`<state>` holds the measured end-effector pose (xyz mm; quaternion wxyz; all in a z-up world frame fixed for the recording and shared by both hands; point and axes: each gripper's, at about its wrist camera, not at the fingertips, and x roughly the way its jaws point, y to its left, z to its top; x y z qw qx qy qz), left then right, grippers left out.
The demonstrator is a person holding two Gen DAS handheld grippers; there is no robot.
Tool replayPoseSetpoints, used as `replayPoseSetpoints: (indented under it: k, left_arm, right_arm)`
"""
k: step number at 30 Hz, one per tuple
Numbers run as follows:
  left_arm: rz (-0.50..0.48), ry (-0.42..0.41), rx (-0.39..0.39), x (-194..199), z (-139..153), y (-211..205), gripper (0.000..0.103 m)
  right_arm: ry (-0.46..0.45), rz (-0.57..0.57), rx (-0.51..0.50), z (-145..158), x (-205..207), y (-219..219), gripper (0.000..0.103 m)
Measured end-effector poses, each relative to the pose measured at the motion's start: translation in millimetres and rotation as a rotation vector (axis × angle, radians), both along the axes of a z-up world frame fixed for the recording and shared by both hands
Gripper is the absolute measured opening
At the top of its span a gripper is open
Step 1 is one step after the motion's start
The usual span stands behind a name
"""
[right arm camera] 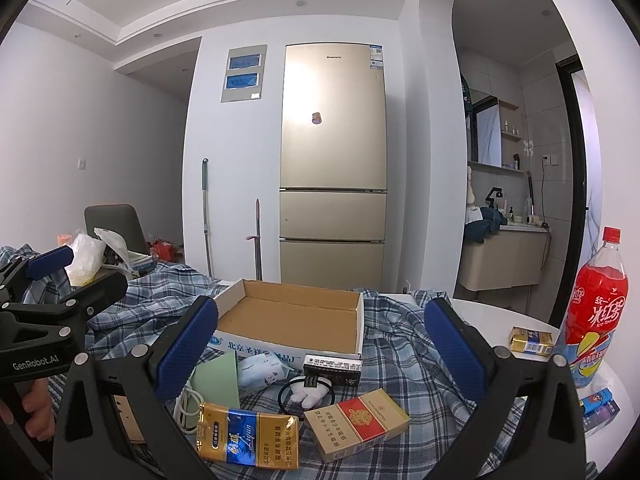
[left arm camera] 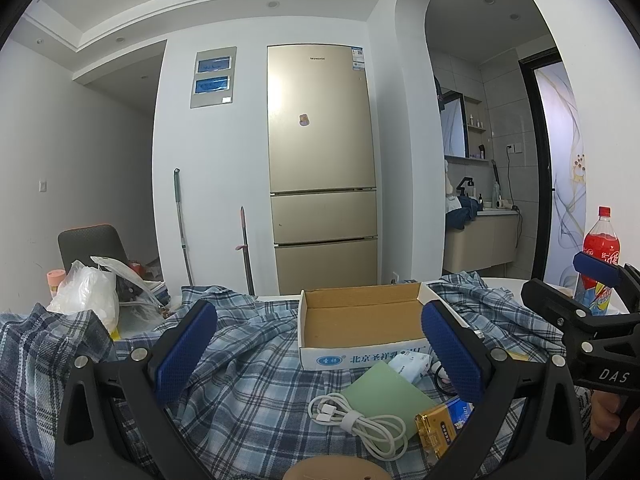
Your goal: Organize soft objects
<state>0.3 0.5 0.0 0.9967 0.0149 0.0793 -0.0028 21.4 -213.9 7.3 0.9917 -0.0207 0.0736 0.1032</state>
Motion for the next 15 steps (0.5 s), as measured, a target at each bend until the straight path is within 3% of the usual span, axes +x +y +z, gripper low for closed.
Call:
replayPoseSetpoints:
  k: [6, 15]
  left_arm:
    - [-0.001, 0.000, -0.002, 0.0, 0.0, 0.1, 0.103]
    - [-0.016, 0.000, -0.004, -0.4, -0.5, 0.8, 0.103]
  right_arm:
    - [-0.021, -0.047, 0.026, -2.0, -5.7, -1.7, 0.103]
    - [-0.009, -0.033, 0.031, -1.1, -3.2, -2.3, 0.103]
